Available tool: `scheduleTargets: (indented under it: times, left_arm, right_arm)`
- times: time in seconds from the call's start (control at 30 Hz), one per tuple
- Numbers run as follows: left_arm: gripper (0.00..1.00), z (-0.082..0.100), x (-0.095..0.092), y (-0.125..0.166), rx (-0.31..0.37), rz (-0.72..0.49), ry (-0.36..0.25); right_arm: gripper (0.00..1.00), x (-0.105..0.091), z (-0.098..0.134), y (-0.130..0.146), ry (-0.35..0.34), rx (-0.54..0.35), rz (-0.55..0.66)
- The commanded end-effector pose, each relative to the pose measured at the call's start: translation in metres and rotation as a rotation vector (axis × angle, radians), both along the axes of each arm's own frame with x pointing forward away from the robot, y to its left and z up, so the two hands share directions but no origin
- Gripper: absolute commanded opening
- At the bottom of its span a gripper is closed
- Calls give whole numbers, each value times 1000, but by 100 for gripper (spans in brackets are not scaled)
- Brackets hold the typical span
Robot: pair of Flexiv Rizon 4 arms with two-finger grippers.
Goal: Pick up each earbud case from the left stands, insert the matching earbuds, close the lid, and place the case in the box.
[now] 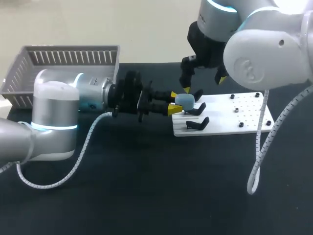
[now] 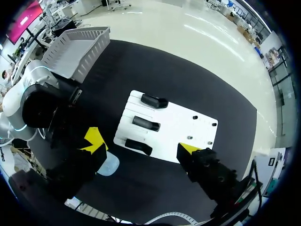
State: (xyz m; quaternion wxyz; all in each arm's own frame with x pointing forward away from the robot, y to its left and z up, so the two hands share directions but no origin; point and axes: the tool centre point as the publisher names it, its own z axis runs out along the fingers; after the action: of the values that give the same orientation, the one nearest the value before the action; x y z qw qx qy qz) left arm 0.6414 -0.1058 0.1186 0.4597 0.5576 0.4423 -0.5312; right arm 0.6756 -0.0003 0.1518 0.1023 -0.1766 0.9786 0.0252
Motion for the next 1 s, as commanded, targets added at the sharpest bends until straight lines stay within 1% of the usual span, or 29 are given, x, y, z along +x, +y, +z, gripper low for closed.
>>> scheduleTargets:
  times: [0.03, 0.1, 0.13, 0.2, 0.27, 0.33, 0.4, 0.5, 0.53, 0.6, 0.67, 0.77, 0.87, 0.93, 1.0]
  left_arm:
    - [0, -1, -1, 0, -1, 4, -2]
    - [0, -1, -1, 0, -1, 4, -2]
    - [0, -1, -1, 0, -1, 4, -2]
    - [0, -1, -1, 0, -1, 4, -2]
    - [0, -1, -1, 0, -1, 4, -2]
    - [0, 3, -2, 8, 16, 21, 14]
    - [0, 8, -3, 18, 29, 53, 28]
    - [0, 19, -5, 35, 55, 131, 52]
    - [0, 23, -5, 41, 45, 155, 58]
    - [0, 30, -6, 54, 52, 221, 66]
    - [0, 38, -7, 68, 44, 280, 61]
    - [0, 52, -5, 90, 43, 363, 24]
    - [0, 58, 6, 118, 71, 453, -2]
    - [0, 58, 16, 142, 77, 526, -16]
    - [0, 58, 28, 163, 69, 593, -34]
  right_arm:
    - [100, -5, 14, -5, -122, 22, -22]
    - [100, -9, 28, -10, -188, 51, -13]
    - [100, -13, 36, -12, -202, 65, -1]
    - [100, -19, 50, -14, -215, 71, 38]
    - [100, -27, 65, -14, -234, 90, 104]
    - [100, -39, 77, -12, -243, 86, 182]
    - [100, -51, 84, -14, -251, 101, 221]
    - [100, -64, 88, -20, -259, 116, 246]
    - [100, -68, 89, -22, -269, 119, 247]
    - [100, -73, 92, -27, -280, 143, 239]
    - [100, -76, 94, -30, -293, 153, 229]
    - [100, -76, 94, -30, -293, 153, 229]
    - [100, -76, 94, -30, -293, 153, 229]
    - [100, -76, 94, -30, -293, 153, 229]
    - [100, -76, 94, -30, -293, 153, 229]
